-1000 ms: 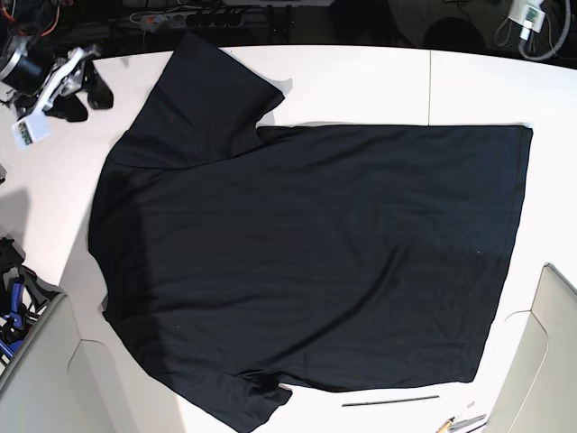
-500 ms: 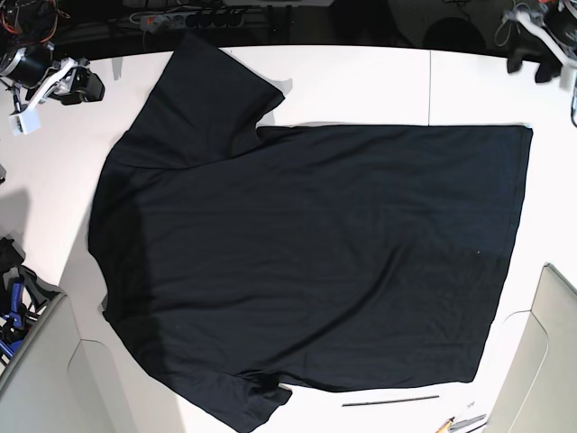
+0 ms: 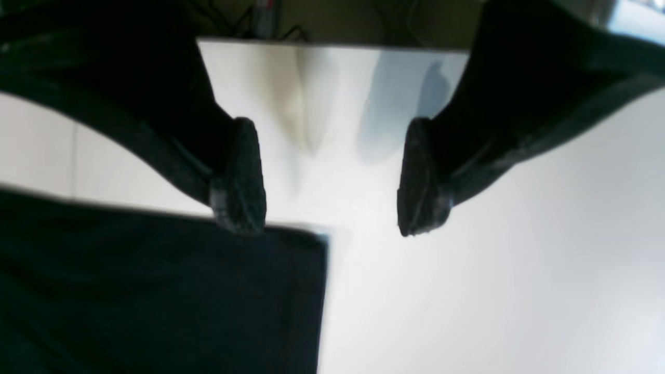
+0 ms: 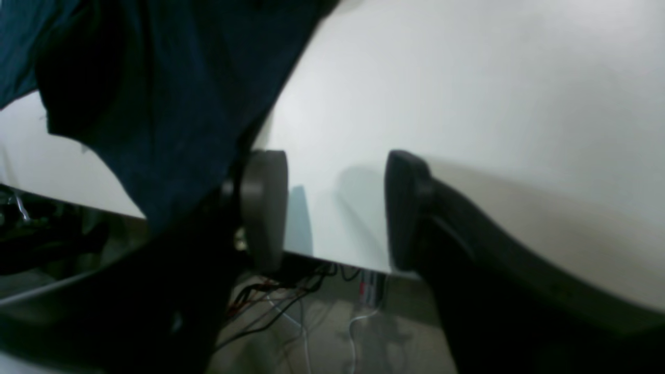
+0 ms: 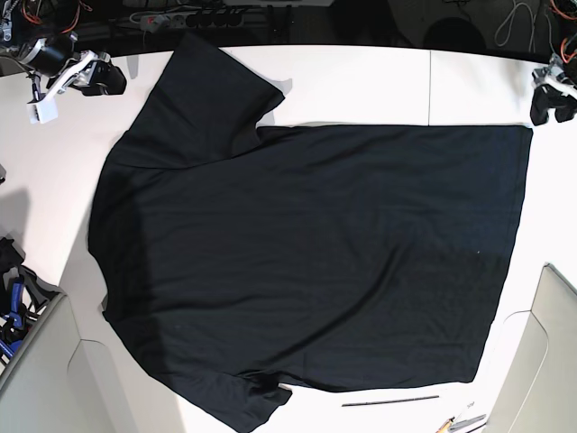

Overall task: Fold the T-shirt properly
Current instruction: 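Move both grippers down to the shirt's shoulder corners and grasp them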

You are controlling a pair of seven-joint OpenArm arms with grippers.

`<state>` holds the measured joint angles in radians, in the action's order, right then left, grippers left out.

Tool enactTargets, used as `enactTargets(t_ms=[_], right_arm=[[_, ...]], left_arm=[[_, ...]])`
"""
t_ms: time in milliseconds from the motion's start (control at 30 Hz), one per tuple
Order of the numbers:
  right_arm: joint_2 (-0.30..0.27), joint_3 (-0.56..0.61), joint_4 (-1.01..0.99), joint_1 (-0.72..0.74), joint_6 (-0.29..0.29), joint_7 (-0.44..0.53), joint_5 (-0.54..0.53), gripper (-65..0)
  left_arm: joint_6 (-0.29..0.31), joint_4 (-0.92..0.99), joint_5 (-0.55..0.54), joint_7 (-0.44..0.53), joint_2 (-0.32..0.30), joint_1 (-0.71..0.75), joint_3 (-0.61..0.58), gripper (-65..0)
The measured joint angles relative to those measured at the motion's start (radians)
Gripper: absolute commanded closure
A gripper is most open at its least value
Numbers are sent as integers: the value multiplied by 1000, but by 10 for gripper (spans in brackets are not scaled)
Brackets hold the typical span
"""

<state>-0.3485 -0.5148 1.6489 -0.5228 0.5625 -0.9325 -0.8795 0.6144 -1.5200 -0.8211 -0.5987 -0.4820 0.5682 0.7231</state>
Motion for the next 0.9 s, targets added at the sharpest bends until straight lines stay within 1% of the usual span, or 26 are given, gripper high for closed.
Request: enactTargets(t_ms=[100, 200, 300, 400, 500, 700, 800, 900], right_arm=[[0, 0, 0, 0, 0, 0, -2, -304], [2, 8, 0, 0, 0, 0, -17, -304], [31, 9, 0, 0, 0, 2, -19, -304], [64, 16, 0, 0, 3, 8, -27, -304], [81, 37, 1, 3, 7, 12, -31, -304], [80, 113, 1, 3, 7, 17, -39, -304], [80, 164, 3, 3, 11, 31, -41, -304], [80, 191, 3, 3, 11, 45, -41, -303]], left_arm=[[-4, 62, -26, -10, -1, -41, -18, -426], [-2, 92, -43, -22, -3, -62, -72, -426], [0, 108, -50, -6, -2, -87, -122, -426], [0, 116, -19, 5, -3, -125, -163, -426], [0, 119, -6, 5, -5, -145, -168, -426], [0, 120, 3, 5, -6, -145, -168, -425], [0, 120, 7, 13, -6, -145, -168, -425], [0, 120, 9, 23, -6, -145, -168, -418]])
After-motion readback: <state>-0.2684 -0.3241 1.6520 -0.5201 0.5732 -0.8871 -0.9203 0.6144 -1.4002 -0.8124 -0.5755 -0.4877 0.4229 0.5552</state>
